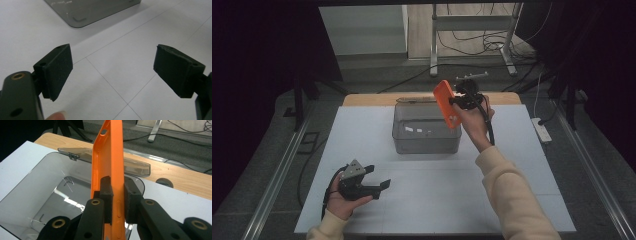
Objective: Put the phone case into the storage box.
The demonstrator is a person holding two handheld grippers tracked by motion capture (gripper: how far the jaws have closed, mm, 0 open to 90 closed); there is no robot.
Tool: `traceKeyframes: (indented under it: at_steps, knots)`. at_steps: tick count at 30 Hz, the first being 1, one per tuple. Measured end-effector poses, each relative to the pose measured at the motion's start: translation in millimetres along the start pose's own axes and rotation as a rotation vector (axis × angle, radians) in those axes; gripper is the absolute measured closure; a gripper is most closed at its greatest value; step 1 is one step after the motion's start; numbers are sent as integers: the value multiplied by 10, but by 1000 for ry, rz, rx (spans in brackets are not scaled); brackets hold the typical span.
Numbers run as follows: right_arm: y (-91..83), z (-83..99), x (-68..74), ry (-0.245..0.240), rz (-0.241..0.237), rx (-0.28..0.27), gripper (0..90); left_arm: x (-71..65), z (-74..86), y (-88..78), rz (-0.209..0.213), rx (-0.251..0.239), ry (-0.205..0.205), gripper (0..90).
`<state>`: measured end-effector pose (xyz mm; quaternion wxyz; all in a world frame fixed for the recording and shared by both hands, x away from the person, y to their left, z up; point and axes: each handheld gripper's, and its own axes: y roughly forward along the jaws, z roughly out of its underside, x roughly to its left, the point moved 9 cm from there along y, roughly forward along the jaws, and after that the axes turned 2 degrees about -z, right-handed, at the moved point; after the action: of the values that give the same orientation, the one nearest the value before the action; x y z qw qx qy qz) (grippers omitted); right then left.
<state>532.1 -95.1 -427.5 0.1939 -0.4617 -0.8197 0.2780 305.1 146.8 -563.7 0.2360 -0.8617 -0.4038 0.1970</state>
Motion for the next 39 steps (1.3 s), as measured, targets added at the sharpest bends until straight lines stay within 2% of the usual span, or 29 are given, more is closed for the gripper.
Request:
traceKeyframes:
  at_steps: [3, 24, 39]
  knots:
    - [13, 0, -12, 12, -1, 4, 799, -3, 1, 1, 1, 1, 3, 159]
    - [113, 130, 2, -8, 44, 72, 798, 0, 5, 0, 0, 4, 6, 160]
    - [176, 173, -10, -3, 55, 91, 798, 2, 3, -3, 0, 2, 3, 160]
